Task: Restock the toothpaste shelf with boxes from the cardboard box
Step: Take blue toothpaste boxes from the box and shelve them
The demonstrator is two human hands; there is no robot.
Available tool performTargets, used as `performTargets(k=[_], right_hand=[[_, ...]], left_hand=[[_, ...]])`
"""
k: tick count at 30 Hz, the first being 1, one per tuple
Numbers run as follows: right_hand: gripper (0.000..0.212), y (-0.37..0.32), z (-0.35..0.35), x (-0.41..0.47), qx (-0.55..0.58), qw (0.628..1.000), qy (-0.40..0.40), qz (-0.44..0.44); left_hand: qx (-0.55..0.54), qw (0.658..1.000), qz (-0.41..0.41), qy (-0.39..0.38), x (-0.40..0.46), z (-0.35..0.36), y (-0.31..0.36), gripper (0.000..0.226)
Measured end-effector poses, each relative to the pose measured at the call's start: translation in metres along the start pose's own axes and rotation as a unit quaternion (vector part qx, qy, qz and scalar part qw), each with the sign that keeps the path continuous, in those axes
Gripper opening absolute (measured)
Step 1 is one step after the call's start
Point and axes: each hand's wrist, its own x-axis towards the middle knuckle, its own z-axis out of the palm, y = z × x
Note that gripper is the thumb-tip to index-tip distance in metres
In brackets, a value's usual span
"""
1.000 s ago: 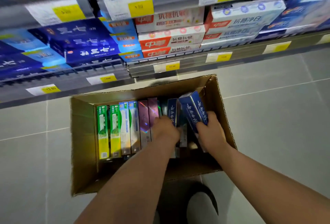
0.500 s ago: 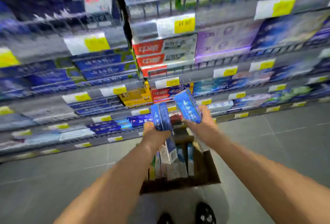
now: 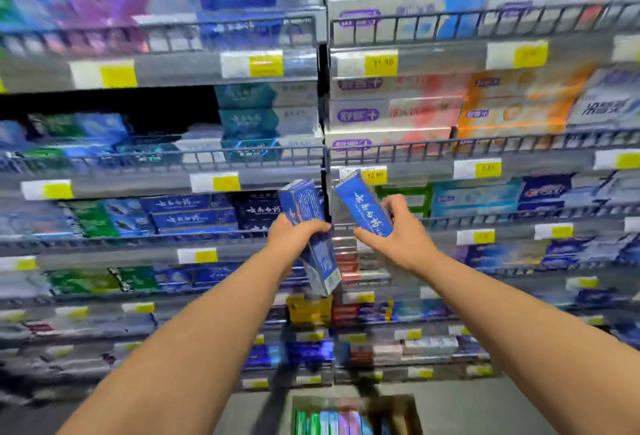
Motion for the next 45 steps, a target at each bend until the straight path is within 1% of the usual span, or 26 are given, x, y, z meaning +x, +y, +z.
performTargets(k=[2, 3, 5, 6, 7, 9, 10, 13, 16, 18, 20, 21, 22, 23, 25, 28, 30, 31, 33, 35, 37, 38, 40, 42, 43, 45], right_hand=[[0.044, -0.027, -0.013, 0.005, -0.042, 0.998, 0.012, -0.038], [0.043, -0.039, -0.018, 0.008, -0.066, 0.996, 0.018, -0.057], [0.048, -0.062, -0.026, 0.015, -0.112, 0.988, 0.033, -0.1], [0.051, -0.071, -0.028, 0.02, -0.13, 0.983, 0.041, -0.123], [0.053, -0.08, -0.031, 0.025, -0.148, 0.977, 0.051, -0.148], [0.056, -0.096, -0.036, 0.038, -0.19, 0.959, 0.059, -0.2], [0.059, -0.104, -0.039, 0.044, -0.21, 0.95, 0.06, -0.225], [0.066, -0.136, -0.049, 0.068, -0.264, 0.915, 0.081, -0.294], [0.054, -0.167, -0.053, 0.092, -0.305, 0.874, 0.125, -0.358], [0.048, -0.184, -0.052, 0.107, -0.323, 0.845, 0.156, -0.397], [0.048, -0.201, -0.051, 0.121, -0.339, 0.824, 0.179, -0.416], [0.048, -0.211, -0.05, 0.127, -0.352, 0.811, 0.195, -0.425], [0.048, -0.22, -0.049, 0.133, -0.364, 0.798, 0.21, -0.431], [0.048, -0.228, -0.047, 0.139, -0.374, 0.789, 0.221, -0.435], [0.05, -0.244, -0.04, 0.152, -0.384, 0.777, 0.234, -0.44], [0.057, -0.259, -0.028, 0.171, -0.405, 0.777, 0.231, -0.422], [0.061, -0.266, -0.02, 0.182, -0.407, 0.785, 0.233, -0.404], [0.061, -0.27, -0.015, 0.19, -0.4, 0.791, 0.239, -0.396], [0.06, -0.272, -0.009, 0.199, -0.387, 0.8, 0.246, -0.387], [0.059, -0.272, -0.003, 0.206, -0.388, 0.8, 0.248, -0.384], [0.06, -0.272, 0.002, 0.211, -0.401, 0.8, 0.256, -0.366], [0.06, -0.272, 0.003, 0.212, -0.408, 0.802, 0.262, -0.35], [0.06, -0.27, 0.003, 0.213, -0.408, 0.81, 0.268, -0.326], [0.06, -0.269, 0.001, 0.214, -0.411, 0.812, 0.264, -0.318], [0.061, -0.268, -0.001, 0.215, -0.412, 0.815, 0.259, -0.315], [0.061, -0.265, -0.006, 0.217, -0.409, 0.822, 0.246, -0.309]], left_hand=[[-0.017, 0.999, 0.03, 0.017, -0.003, -0.017, 0.03, 0.019], [-0.025, 0.998, 0.039, 0.031, -0.005, -0.027, 0.045, 0.024], [-0.056, 0.995, 0.054, 0.062, -0.01, -0.045, 0.073, 0.046], [-0.074, 0.992, 0.065, 0.076, -0.012, -0.053, 0.084, 0.051], [-0.091, 0.989, 0.079, 0.083, -0.012, -0.061, 0.095, 0.048], [-0.127, 0.983, 0.096, 0.091, -0.012, -0.072, 0.112, 0.027], [-0.142, 0.98, 0.102, 0.097, -0.01, -0.078, 0.119, 0.021], [-0.164, 0.971, 0.117, 0.127, -0.005, -0.097, 0.143, 0.023], [-0.177, 0.963, 0.147, 0.144, 0.002, -0.114, 0.167, 0.025], [-0.18, 0.96, 0.155, 0.152, 0.008, -0.126, 0.179, 0.045], [-0.185, 0.959, 0.164, 0.141, 0.014, -0.138, 0.189, 0.067], [-0.186, 0.957, 0.177, 0.132, 0.017, -0.143, 0.194, 0.074], [-0.183, 0.955, 0.194, 0.127, 0.02, -0.15, 0.199, 0.076], [-0.177, 0.953, 0.213, 0.122, 0.023, -0.155, 0.203, 0.072], [-0.17, 0.947, 0.249, 0.114, 0.03, -0.166, 0.21, 0.054], [-0.151, 0.944, 0.274, 0.105, 0.046, -0.18, 0.218, 0.046], [-0.124, 0.947, 0.282, 0.096, 0.057, -0.187, 0.222, 0.033], [-0.108, 0.948, 0.286, 0.089, 0.065, -0.191, 0.226, 0.031], [-0.075, 0.951, 0.291, 0.075, 0.074, -0.194, 0.23, 0.036], [-0.055, 0.951, 0.3, 0.059, 0.08, -0.194, 0.233, 0.035], [-0.044, 0.953, 0.297, 0.049, 0.088, -0.193, 0.234, 0.049], [-0.044, 0.952, 0.299, 0.049, 0.09, -0.191, 0.234, 0.048], [-0.045, 0.95, 0.306, 0.048, 0.091, -0.187, 0.235, 0.032], [-0.034, 0.951, 0.304, 0.037, 0.092, -0.182, 0.237, 0.022], [-0.031, 0.952, 0.303, 0.033, 0.09, -0.178, 0.238, 0.02], [-0.043, 0.954, 0.294, 0.042, 0.09, -0.171, 0.238, 0.024]])
